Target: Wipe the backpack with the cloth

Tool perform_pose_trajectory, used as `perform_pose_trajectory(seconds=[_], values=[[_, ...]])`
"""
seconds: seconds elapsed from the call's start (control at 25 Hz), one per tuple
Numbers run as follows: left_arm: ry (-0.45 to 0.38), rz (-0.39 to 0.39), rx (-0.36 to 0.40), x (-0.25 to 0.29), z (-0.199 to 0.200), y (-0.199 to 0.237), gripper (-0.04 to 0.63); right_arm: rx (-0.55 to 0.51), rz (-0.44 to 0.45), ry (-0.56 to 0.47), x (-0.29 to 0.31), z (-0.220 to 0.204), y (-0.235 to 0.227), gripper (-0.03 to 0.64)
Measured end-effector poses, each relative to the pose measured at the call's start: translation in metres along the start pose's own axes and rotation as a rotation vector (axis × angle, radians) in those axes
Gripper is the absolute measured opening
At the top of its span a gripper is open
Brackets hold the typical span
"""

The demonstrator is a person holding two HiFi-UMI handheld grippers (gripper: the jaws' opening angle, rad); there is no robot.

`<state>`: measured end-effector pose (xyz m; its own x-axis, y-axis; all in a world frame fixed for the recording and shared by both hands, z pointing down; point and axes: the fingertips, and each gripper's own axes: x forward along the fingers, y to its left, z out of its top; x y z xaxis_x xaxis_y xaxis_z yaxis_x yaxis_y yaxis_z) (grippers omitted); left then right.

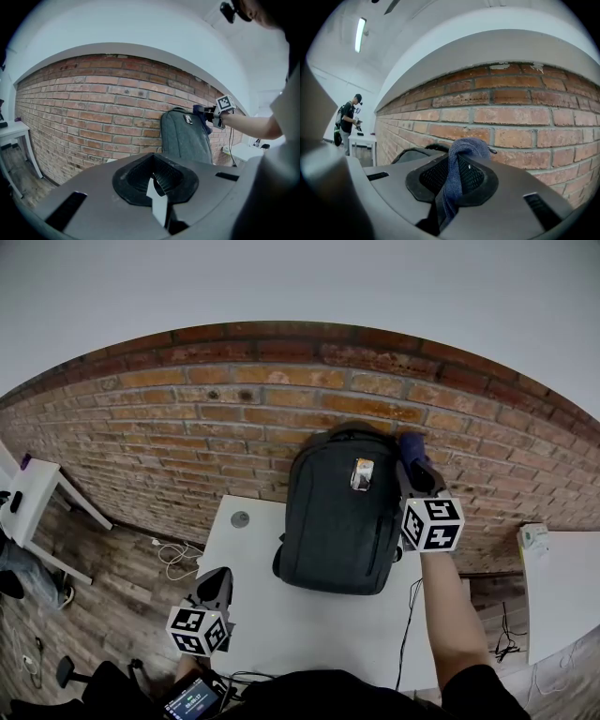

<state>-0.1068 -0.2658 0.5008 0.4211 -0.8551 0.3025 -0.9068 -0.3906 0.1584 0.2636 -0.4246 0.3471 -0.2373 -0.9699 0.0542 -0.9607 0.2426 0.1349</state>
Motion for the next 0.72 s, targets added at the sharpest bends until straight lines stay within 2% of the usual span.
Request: perform_pose_trajectory(seconds=[0.72], values=[[0.002,-0.016,0.007,-0.004,0.0,-0.002,-0.003,0.073,0.072,0.107,-0.022,-0.063,0.037,0.048]])
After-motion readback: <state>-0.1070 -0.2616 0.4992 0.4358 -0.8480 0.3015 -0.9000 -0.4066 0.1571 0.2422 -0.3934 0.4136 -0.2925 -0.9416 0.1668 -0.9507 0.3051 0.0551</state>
